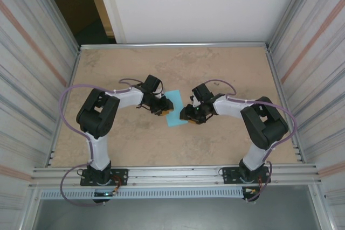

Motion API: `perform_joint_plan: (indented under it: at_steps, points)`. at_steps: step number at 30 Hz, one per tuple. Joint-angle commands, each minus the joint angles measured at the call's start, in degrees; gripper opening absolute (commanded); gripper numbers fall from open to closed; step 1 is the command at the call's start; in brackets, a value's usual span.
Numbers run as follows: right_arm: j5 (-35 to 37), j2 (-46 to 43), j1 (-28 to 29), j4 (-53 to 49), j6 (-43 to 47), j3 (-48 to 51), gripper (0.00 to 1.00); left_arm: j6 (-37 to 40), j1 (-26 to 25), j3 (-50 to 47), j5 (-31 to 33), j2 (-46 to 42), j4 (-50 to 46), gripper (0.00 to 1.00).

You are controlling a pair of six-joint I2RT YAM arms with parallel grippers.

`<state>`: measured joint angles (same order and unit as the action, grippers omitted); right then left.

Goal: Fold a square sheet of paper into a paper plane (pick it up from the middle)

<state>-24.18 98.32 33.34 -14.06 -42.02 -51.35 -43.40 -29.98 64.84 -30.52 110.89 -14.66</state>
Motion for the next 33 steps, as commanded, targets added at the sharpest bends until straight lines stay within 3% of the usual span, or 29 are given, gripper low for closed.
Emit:
perform_joint_plan:
  at_steps: [1,22,33]
  points:
    - [0.2,0.7,1.2,-1.9,-0.8,0.3,0.49,0.0,0.3,-2.3,3.0,2.9,-3.1,0.31]
    - [-3.7,-0.4,0.6,2.1,-2.2,1.2,0.46,0.0,0.5,-2.6,2.7,3.4,-2.7,0.31]
    - [-1.4,-2.9,-1.5,4.5,-5.2,2.5,0.34,0.1,0.6,-2.7,2.5,3.6,-2.5,0.31]
